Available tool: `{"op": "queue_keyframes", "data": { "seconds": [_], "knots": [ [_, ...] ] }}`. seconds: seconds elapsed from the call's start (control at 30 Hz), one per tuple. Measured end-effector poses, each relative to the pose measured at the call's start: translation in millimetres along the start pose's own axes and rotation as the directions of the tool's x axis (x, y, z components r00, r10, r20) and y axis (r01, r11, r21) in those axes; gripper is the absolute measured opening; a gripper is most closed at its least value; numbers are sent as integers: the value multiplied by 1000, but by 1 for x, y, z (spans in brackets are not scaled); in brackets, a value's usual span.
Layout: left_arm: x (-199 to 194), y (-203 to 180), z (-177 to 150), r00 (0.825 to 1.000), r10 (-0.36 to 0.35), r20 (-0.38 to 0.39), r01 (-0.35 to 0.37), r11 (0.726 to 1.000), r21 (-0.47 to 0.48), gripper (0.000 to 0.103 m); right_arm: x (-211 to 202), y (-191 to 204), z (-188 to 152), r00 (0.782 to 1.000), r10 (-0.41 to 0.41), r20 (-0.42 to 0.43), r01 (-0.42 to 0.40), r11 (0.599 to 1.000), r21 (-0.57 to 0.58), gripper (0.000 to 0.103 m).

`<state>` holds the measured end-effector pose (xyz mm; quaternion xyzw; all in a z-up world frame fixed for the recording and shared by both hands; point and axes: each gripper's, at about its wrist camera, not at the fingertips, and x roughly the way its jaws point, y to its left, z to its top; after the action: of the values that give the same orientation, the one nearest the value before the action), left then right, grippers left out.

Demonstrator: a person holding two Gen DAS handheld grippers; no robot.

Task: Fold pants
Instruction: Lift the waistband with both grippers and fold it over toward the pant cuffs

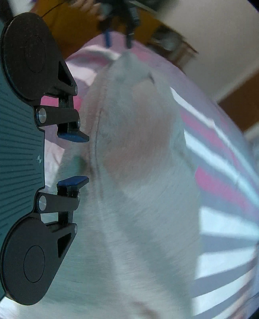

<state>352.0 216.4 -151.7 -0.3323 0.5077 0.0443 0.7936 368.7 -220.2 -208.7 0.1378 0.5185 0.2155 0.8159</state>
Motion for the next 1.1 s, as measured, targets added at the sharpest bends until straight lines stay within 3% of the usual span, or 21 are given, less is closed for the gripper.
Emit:
{"op": "queue_keyframes", "data": {
  "seconds": [0.03,0.1,0.13,0.2,0.23,0.37,0.5,0.53,0.6,0.63,0.73,0.87,1.0,1.1],
  "knots": [
    [4,-2,0,1000,-5,1,5,1000,5,65,-2,-5,1,1000,0,-1,0,999,36,38],
    [14,-7,1,999,-31,-12,31,999,-18,41,-3,-14,2,1000,0,2,0,995,98,38],
    [20,-10,2,999,-46,-19,46,999,-29,34,-4,-17,4,1000,0,2,0,992,130,37],
    [27,-14,1,998,-55,-22,54,998,-29,6,-5,-25,7,1000,4,8,-5,981,195,37],
    [28,-13,0,998,-57,-19,57,998,-31,2,-4,-28,8,1000,7,8,-9,972,235,37],
    [20,-18,-5,997,-59,44,59,998,6,0,0,-43,10,998,23,64,-46,916,397,37],
    [14,-15,-3,996,-72,60,72,997,6,0,9,-61,10,990,42,138,-114,816,567,35],
    [12,-13,-2,995,-76,63,76,997,11,0,13,-62,9,988,34,148,-115,805,581,10],
    [8,-12,1,994,-82,71,80,996,25,0,13,-62,5,985,25,170,-124,789,601,7],
    [4,-12,4,993,-84,81,82,996,32,0,12,-56,3,981,21,191,-131,798,589,7],
    [-8,-12,13,989,-91,119,83,994,66,0,-12,-28,10,965,7,261,-131,879,458,7],
    [-15,-2,14,987,-74,143,62,994,87,0,-37,1,10,948,55,313,-180,905,386,6],
    [15,15,-3,998,17,59,-24,993,119,2,-13,11,-13,971,31,236,-117,926,358,6],
    [20,16,-9,999,12,36,-16,993,116,10,12,2,-26,983,-32,179,-39,926,376,6]
  ]
}}
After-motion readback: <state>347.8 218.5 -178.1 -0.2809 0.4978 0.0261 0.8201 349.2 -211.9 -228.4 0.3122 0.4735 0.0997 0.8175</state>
